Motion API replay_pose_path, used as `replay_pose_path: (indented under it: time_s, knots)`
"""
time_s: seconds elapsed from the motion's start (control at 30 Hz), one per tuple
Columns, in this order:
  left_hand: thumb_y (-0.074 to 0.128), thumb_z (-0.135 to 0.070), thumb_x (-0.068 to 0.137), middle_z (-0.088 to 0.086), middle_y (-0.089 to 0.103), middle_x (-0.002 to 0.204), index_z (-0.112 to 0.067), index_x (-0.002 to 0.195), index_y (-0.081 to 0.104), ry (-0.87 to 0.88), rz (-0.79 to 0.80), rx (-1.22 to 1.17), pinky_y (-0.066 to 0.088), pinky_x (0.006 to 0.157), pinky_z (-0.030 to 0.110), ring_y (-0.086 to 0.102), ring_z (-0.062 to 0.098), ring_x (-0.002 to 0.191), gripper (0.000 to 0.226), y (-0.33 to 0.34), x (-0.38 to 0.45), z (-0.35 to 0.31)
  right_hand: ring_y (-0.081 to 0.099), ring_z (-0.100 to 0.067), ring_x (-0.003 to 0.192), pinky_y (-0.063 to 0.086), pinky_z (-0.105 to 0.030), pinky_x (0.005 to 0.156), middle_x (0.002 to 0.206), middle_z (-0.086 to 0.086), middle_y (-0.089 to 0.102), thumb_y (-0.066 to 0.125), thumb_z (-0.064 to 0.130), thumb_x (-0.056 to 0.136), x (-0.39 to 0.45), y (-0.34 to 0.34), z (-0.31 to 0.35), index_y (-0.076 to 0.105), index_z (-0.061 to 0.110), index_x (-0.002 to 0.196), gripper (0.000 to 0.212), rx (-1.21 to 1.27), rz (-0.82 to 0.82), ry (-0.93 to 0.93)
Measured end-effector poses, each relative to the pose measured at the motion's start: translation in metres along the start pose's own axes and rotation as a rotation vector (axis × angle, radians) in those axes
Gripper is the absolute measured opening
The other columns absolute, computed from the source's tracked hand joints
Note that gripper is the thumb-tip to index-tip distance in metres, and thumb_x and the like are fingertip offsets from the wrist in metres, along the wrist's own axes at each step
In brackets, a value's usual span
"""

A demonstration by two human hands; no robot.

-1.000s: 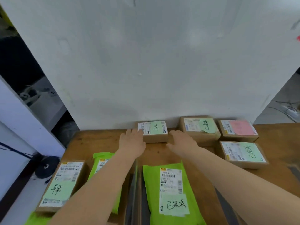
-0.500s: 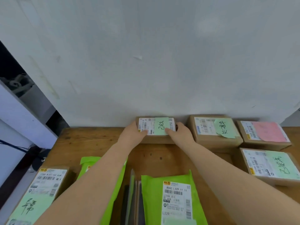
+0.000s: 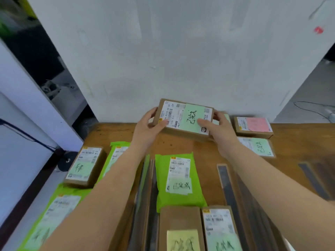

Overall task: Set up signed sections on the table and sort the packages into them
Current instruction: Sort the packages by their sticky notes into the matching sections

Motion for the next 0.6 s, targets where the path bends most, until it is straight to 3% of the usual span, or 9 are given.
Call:
replay_pose_path:
  time_s: [0.07, 0.17, 0.3, 0.4, 0.5, 0.6]
  knots:
    - [0.069, -0.021, 0.082, -0.002, 0.062, 0.12, -0.022, 0.127, 0.052, -0.031, -0.081, -0.123, 0.052, 0.089, 0.033, 0.063, 0.01, 0.102, 0.048, 0.003, -0.039, -0.008, 0.07, -0.016, 0.086, 0.058, -0.032, 0.071, 0.113, -0.002, 0.065, 0.076, 0.015, 0.072, -0.038, -0.013, 0.011, 0.058, 0.022, 0.107, 0.04, 0.049, 0.058, 0.013]
    - [0.067, -0.019, 0.083, 0.003, 0.06, 0.122, -0.013, 0.129, 0.048, -0.072, -0.217, -0.251, 0.05, 0.093, 0.028, 0.062, 0.002, 0.098, 0.05, 0.014, -0.1, -0.019, 0.07, -0.016, 0.082, 0.055, -0.025, 0.056, 0.106, -0.001, 0.066, 0.078, 0.013, 0.07, -0.095, -0.037, 0.019, 0.053, 0.015, 0.114, 0.05, 0.107, 0.034, 0.015]
    - [0.062, -0.027, 0.087, 0.003, 0.044, 0.141, -0.016, 0.139, 0.038, -0.11, -0.333, -0.251, 0.038, 0.107, 0.037, 0.047, 0.015, 0.126, 0.058, 0.035, -0.171, -0.029, 0.071, -0.018, 0.081, 0.058, -0.032, 0.061, 0.103, -0.003, 0.066, 0.079, 0.013, 0.069, -0.163, -0.063, 0.008, 0.051, 0.015, 0.109, 0.049, 0.171, 0.045, 0.083]
    - [0.062, -0.028, 0.087, -0.001, 0.033, 0.149, -0.021, 0.144, 0.027, -0.131, -0.37, -0.277, 0.035, 0.109, 0.036, 0.043, 0.01, 0.125, 0.068, 0.053, -0.22, -0.036, 0.072, -0.019, 0.08, 0.056, -0.033, 0.061, 0.106, -0.009, 0.067, 0.079, 0.014, 0.067, -0.204, -0.079, -0.004, 0.05, 0.015, 0.105, 0.047, 0.252, 0.07, 0.146]
    - [0.065, -0.031, 0.084, -0.004, 0.045, 0.141, -0.026, 0.144, 0.024, -0.125, -0.306, -0.315, 0.041, 0.104, 0.044, 0.051, 0.007, 0.119, 0.073, 0.078, -0.262, -0.04, 0.072, -0.019, 0.079, 0.054, -0.028, 0.056, 0.108, -0.01, 0.065, 0.08, 0.013, 0.067, -0.236, -0.094, -0.012, 0.049, 0.014, 0.106, 0.05, 0.348, 0.042, 0.148]
    - [0.068, -0.023, 0.082, -0.012, 0.061, 0.124, -0.032, 0.143, 0.022, -0.077, -0.258, -0.353, 0.053, 0.088, 0.035, 0.062, 0.002, 0.103, 0.077, 0.095, -0.292, -0.045, 0.072, -0.018, 0.079, 0.056, -0.028, 0.059, 0.105, -0.008, 0.066, 0.082, 0.016, 0.061, -0.262, -0.104, -0.016, 0.048, 0.017, 0.105, 0.055, 0.355, 0.042, 0.124]
Point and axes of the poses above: each hand's wrist, its own x-axis towards the middle knuckle, its own y-axis out of the palm, z = x × y, the point moved 8 cm from there along x, towards the middle knuckle
